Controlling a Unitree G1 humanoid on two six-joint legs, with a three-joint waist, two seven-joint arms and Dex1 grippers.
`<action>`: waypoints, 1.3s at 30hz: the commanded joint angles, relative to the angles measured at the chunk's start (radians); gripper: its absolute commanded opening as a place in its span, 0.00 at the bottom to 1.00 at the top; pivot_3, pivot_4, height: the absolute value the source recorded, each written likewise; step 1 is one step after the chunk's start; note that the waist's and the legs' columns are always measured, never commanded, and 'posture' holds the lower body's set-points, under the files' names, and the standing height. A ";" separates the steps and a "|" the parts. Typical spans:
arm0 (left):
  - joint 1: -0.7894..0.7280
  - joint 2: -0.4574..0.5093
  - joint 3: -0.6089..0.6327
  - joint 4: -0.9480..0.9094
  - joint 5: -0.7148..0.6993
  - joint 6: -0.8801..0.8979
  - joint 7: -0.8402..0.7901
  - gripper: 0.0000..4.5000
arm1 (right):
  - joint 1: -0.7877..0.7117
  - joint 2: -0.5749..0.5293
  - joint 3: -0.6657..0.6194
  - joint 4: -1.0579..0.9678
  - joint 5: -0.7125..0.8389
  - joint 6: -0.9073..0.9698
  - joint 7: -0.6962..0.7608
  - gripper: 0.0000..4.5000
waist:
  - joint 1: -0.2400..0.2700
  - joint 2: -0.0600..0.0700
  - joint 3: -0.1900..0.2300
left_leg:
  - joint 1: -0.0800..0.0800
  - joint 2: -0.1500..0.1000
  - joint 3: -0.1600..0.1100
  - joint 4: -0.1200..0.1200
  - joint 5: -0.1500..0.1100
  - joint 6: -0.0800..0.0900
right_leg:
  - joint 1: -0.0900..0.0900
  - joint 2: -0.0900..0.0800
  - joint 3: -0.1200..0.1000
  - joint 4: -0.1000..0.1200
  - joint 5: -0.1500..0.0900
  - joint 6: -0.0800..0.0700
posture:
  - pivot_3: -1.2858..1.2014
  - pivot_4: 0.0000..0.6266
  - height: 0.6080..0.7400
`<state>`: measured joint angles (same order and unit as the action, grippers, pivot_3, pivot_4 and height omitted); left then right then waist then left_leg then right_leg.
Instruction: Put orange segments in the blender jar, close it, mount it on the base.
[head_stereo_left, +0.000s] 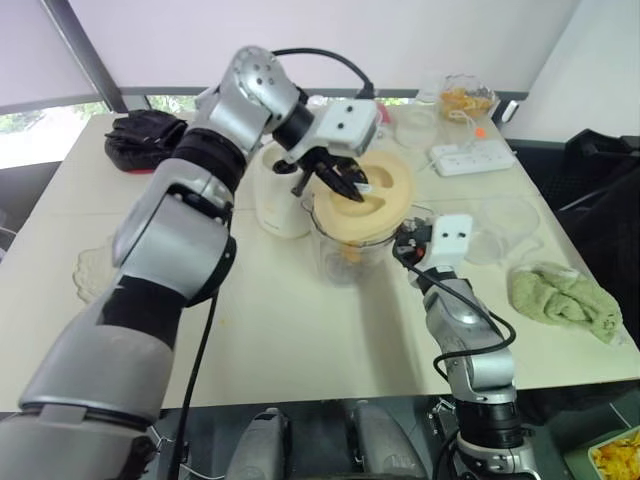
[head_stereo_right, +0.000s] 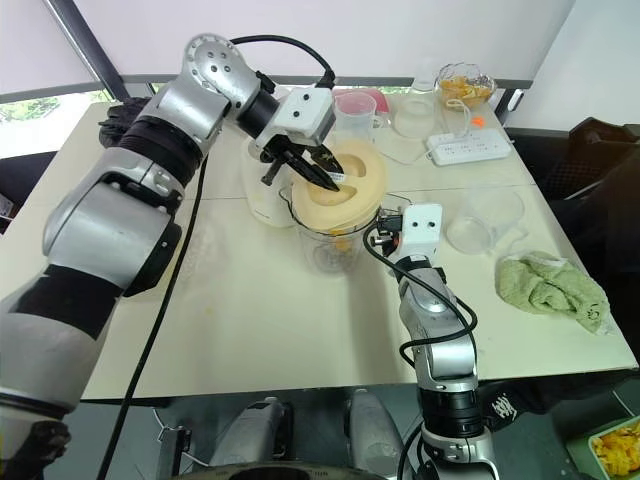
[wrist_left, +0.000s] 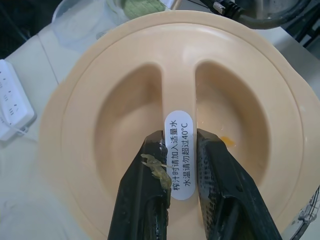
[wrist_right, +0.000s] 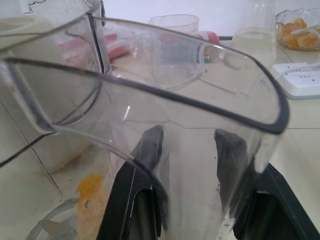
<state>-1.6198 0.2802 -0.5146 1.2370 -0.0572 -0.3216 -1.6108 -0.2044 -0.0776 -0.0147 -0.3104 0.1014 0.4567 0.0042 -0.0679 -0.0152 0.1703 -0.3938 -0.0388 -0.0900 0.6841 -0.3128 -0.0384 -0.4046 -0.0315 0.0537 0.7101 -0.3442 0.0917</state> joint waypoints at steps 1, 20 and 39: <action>-0.024 -0.005 -0.073 0.018 0.005 -0.022 -0.004 0.06 | 0.014 0.018 -0.015 -0.040 -0.006 -0.035 -0.022 0.23 | 0.000 0.000 0.000 | 0.000 0.000 0.000 0.000 0.000 0.000 | 0.000 0.000 0.000 0.000 0.000 0.000 | 0.52 0.24 1.00; -0.001 -0.041 -0.262 0.076 -0.008 0.041 -0.004 0.06 | 0.080 0.030 -0.026 -0.107 -0.036 -0.039 -0.059 0.23 | 0.010 0.000 -0.002 | 0.005 0.000 -0.001 0.001 0.000 0.000 | 0.007 0.001 -0.001 -0.001 0.000 0.000 | 0.52 0.24 1.00; 0.067 -0.041 -0.301 0.112 0.113 0.013 -0.004 0.06 | 0.062 0.005 -0.004 -0.137 -0.052 -0.006 -0.028 0.23 | 0.023 0.001 -0.009 | 0.014 0.000 -0.003 0.000 -0.001 0.001 | 0.018 0.002 -0.001 -0.006 0.000 0.000 | 0.52 0.24 1.00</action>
<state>-1.6345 0.2296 -0.7325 1.2842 -0.0867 -0.3056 -1.6106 -0.1265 -0.0681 0.0097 -0.3854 0.0429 0.4729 -0.0270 -0.0448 -0.0143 0.1613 -0.3795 -0.0393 -0.0927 0.6836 -0.3134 -0.0373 -0.3863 -0.0297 0.0526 0.7040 -0.3444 0.0920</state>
